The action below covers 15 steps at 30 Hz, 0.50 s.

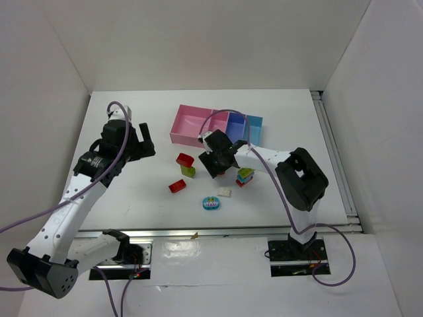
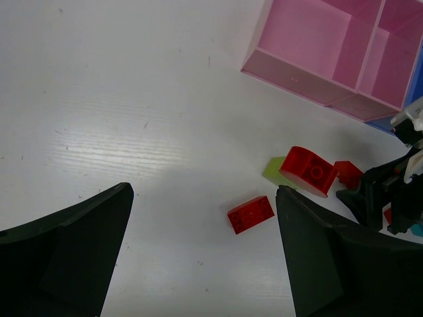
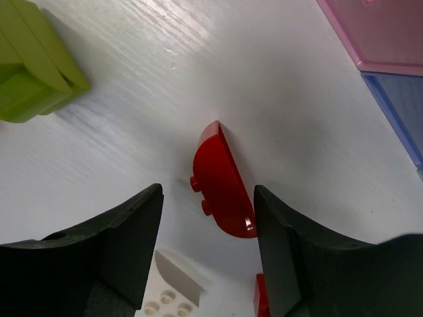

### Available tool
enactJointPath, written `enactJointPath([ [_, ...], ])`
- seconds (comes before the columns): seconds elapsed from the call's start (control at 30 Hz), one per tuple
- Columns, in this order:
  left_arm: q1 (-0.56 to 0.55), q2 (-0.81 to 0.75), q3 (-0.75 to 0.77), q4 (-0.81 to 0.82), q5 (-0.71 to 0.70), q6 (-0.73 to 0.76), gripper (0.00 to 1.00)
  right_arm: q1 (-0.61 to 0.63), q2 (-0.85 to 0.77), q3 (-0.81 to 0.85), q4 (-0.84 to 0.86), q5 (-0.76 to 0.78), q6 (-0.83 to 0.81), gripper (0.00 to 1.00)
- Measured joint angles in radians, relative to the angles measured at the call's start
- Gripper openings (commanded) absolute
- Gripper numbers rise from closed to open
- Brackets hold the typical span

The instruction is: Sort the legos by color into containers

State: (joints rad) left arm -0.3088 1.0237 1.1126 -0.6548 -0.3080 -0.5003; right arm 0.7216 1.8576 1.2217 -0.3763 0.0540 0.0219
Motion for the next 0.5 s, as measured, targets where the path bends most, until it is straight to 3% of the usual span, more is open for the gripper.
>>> enactJointPath([
  [0.17,0.000,0.003,0.000,0.000,-0.001,0.000,1.00,-0.013,0.026,0.000,0.022,-0.010,-0.001,0.47],
  [0.23,0.000,0.001,-0.005,0.003,-0.002,0.000,1.00,-0.014,0.033,0.000,0.025,-0.011,0.002,0.45],
  [0.27,0.000,0.000,-0.007,0.001,-0.003,0.000,1.00,-0.014,0.035,0.000,0.025,-0.010,0.005,0.34],
  [0.37,0.000,0.000,-0.007,0.001,-0.005,0.000,1.00,-0.014,0.034,0.000,0.025,-0.004,0.017,0.23],
  [0.5,0.000,-0.001,-0.007,0.001,-0.006,0.000,1.00,-0.014,-0.011,-0.006,0.016,0.034,0.042,0.20],
])
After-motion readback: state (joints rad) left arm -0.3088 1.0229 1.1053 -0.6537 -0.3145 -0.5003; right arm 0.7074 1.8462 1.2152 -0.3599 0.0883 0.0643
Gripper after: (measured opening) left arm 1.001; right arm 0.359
